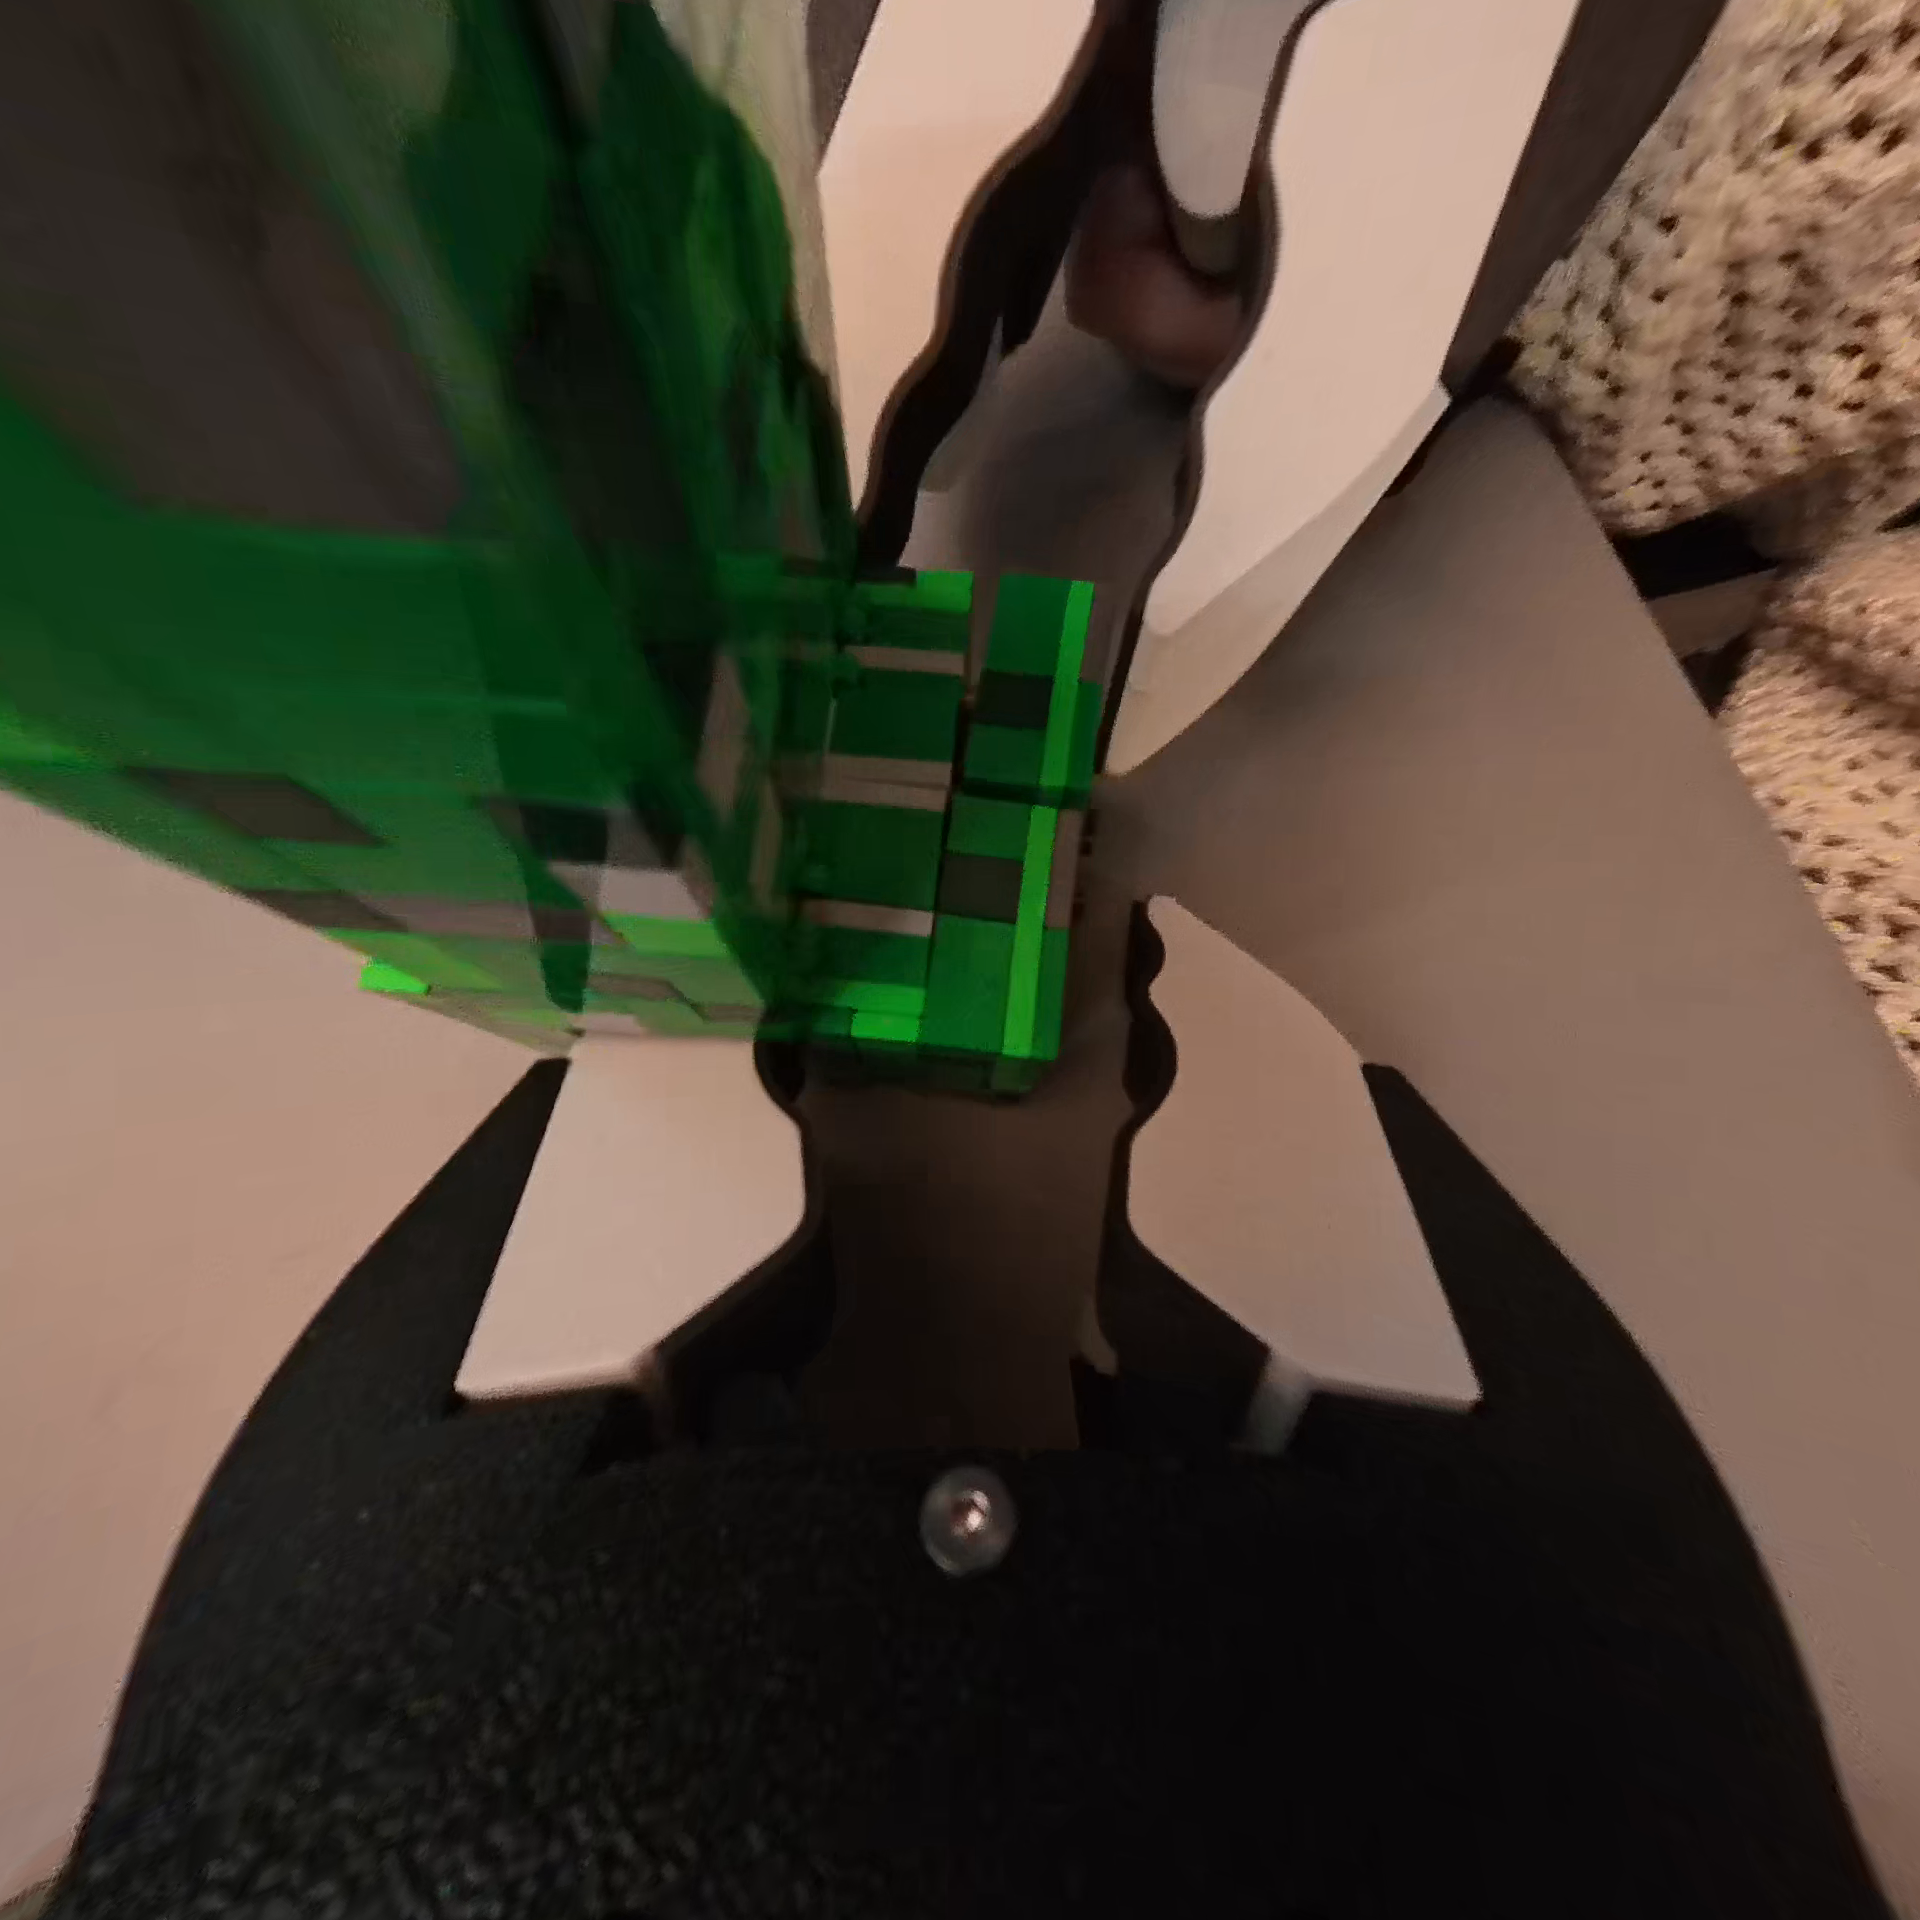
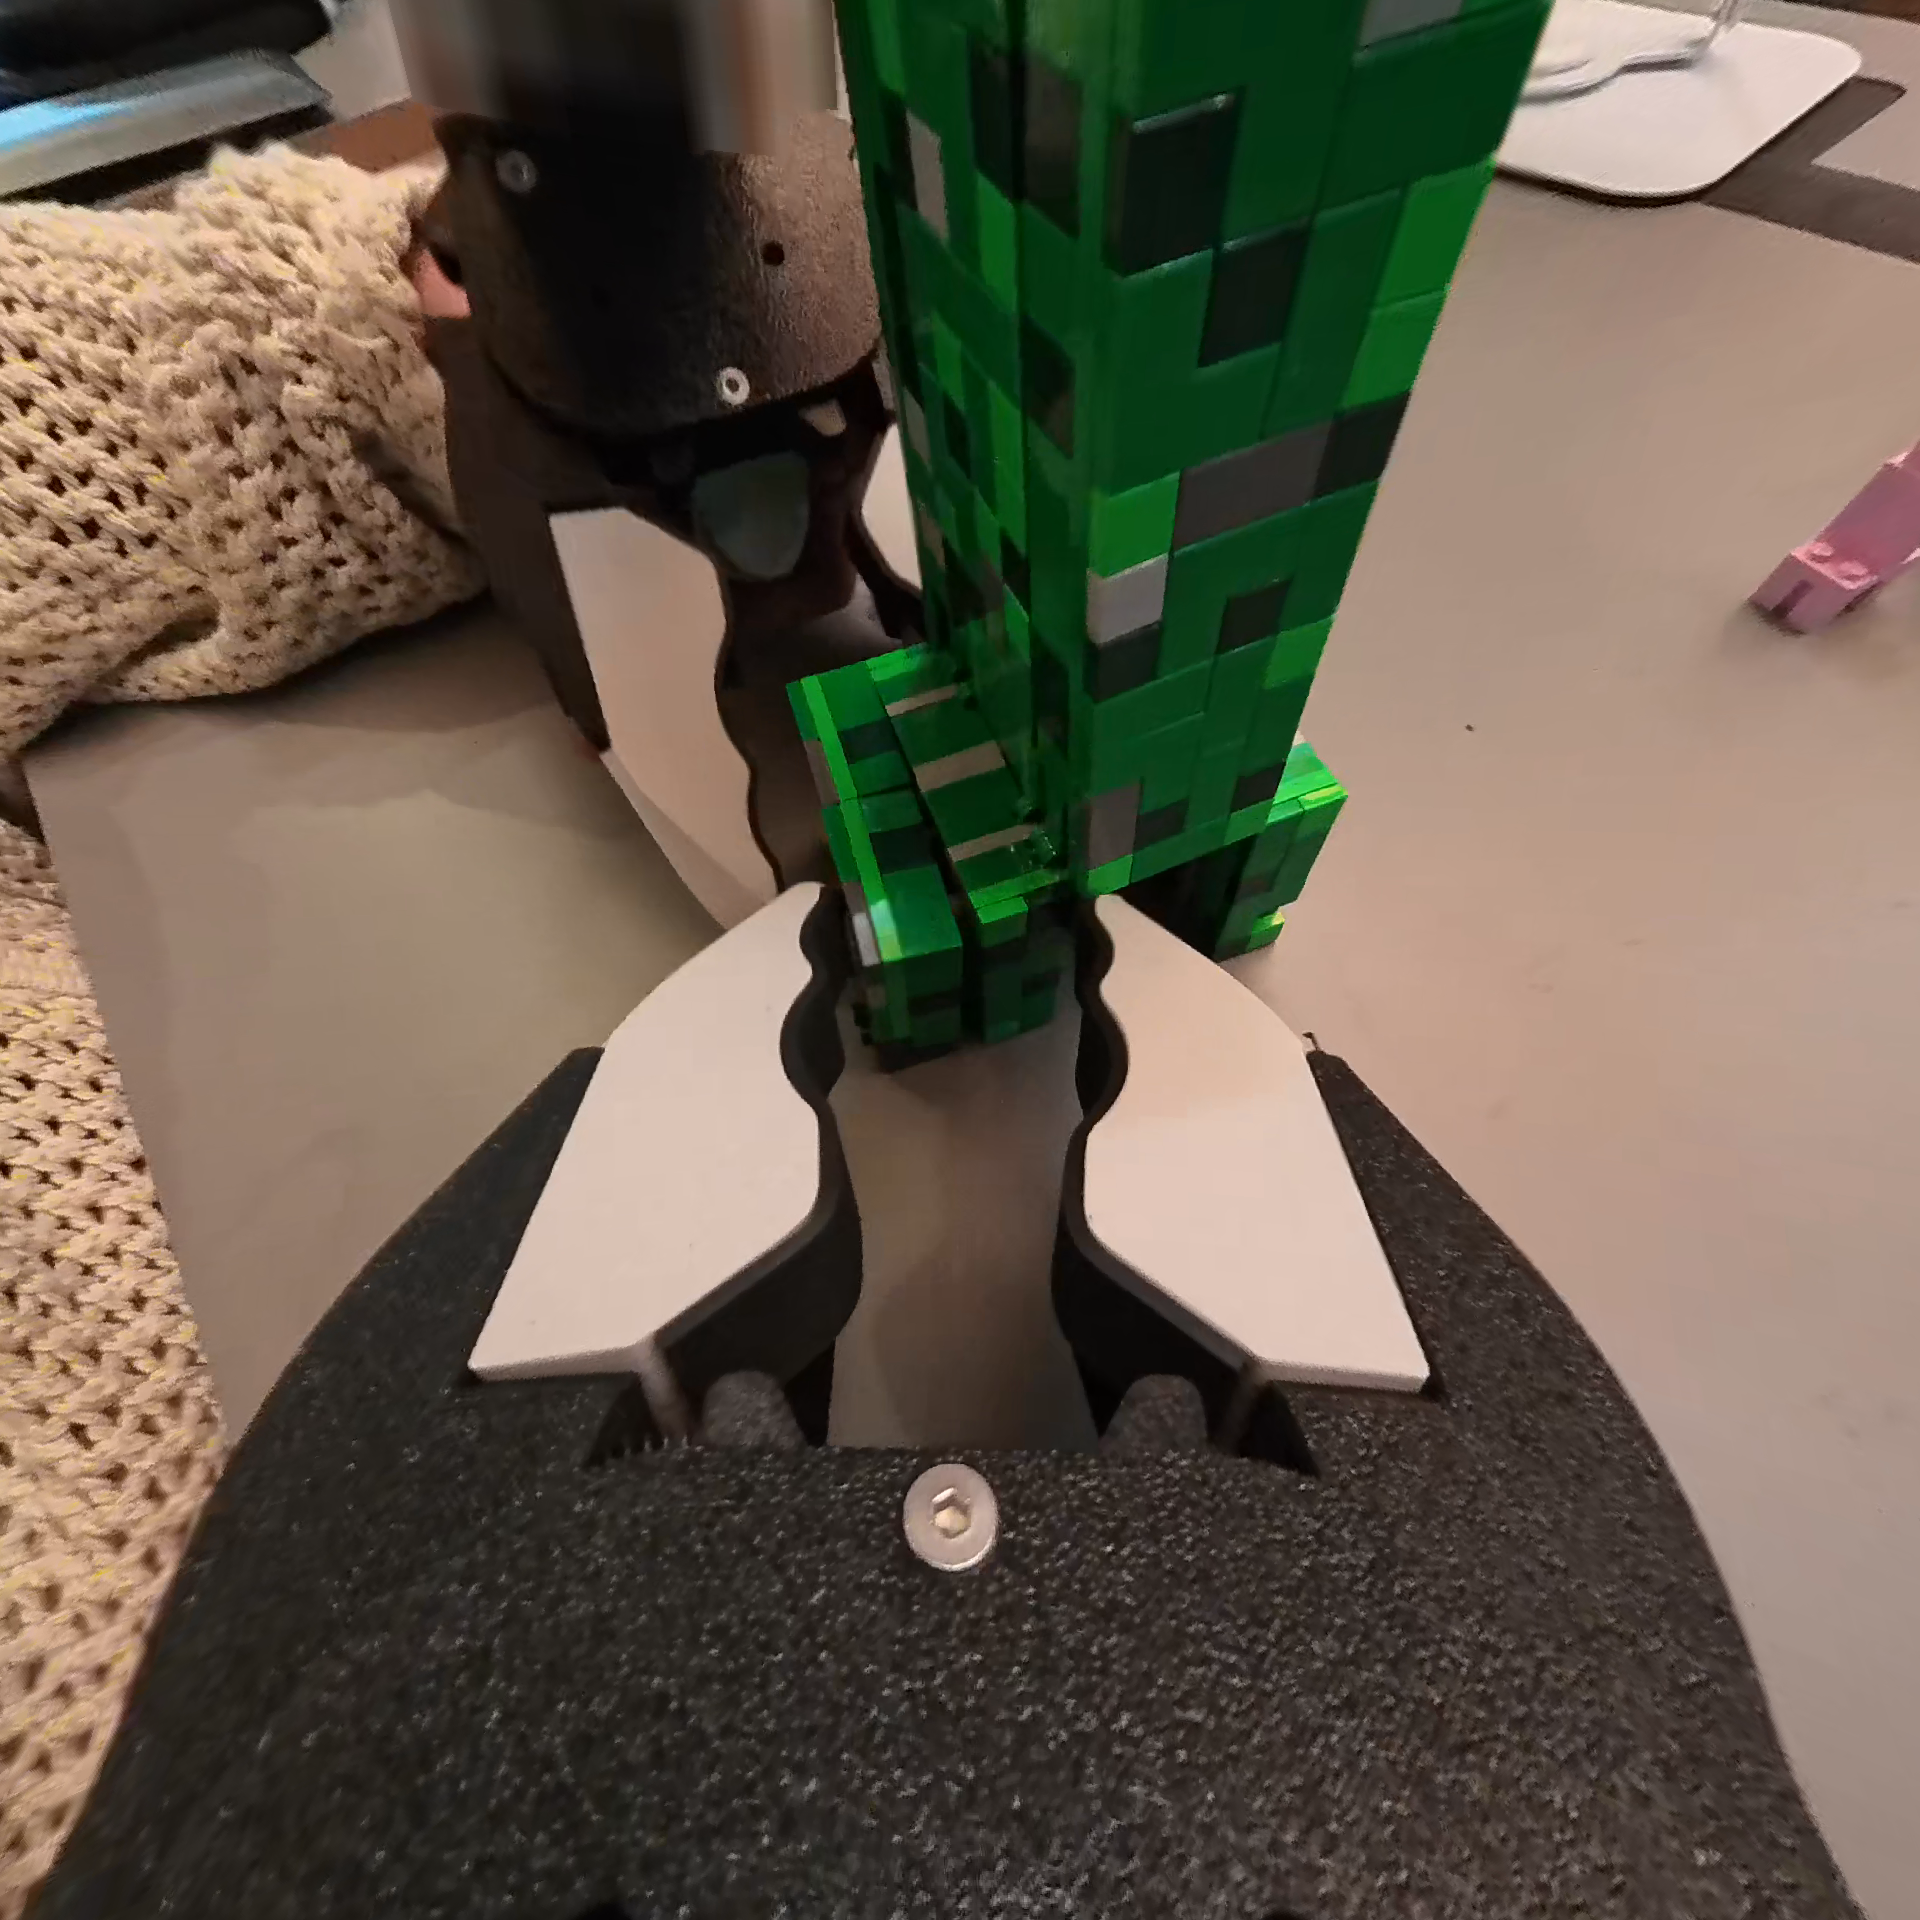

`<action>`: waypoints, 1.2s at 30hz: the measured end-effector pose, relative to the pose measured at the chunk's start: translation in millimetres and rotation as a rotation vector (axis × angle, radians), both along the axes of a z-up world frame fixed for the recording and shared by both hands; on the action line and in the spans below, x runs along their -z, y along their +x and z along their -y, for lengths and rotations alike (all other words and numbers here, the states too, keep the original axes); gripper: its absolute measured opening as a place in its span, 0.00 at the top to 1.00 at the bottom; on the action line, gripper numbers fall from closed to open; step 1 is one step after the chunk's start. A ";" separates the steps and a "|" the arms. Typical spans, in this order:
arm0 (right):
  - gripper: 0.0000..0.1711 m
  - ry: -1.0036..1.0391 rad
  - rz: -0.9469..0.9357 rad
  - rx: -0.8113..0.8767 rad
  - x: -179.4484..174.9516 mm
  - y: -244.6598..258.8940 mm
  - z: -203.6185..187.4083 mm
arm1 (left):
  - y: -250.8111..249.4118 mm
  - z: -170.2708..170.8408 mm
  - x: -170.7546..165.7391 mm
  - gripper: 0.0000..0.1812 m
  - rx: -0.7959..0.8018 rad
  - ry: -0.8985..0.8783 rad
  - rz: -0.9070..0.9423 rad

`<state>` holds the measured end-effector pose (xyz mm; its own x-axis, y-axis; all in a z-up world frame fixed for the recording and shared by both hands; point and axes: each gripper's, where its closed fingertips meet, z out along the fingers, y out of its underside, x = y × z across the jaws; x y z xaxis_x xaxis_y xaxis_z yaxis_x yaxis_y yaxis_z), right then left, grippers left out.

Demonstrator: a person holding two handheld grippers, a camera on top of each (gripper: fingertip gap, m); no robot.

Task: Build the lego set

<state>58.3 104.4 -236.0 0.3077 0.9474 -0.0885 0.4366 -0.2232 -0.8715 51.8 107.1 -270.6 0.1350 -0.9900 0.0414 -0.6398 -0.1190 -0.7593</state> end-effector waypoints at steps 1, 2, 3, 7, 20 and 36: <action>0.76 -0.010 -0.003 -0.002 0.0 0.0 0.0 | 0.6 -1.4 0.8 0.67 -0.003 0.023 -0.007; 0.75 -0.017 -0.004 -0.001 0.2 0.1 -0.4 | 0.9 -2.7 1.5 0.67 -0.006 0.040 -0.012; 0.75 -0.024 -0.004 -0.001 0.4 0.0 -0.6 | 0.8 -3.8 1.6 0.67 -0.006 0.050 -0.015; 0.74 -0.050 -0.006 -0.004 1.4 -0.1 -1.2 | -1.2 -6.5 0.5 0.67 -0.016 0.043 -0.008; 0.76 0.035 0.033 0.019 2.4 0.3 -0.8 | -1.1 -6.6 -3.0 0.66 -0.014 -0.003 0.022; 0.72 -0.038 0.055 -0.007 8.6 -0.4 2.7 | -2.0 -7.6 -3.1 0.62 -0.034 -0.022 0.033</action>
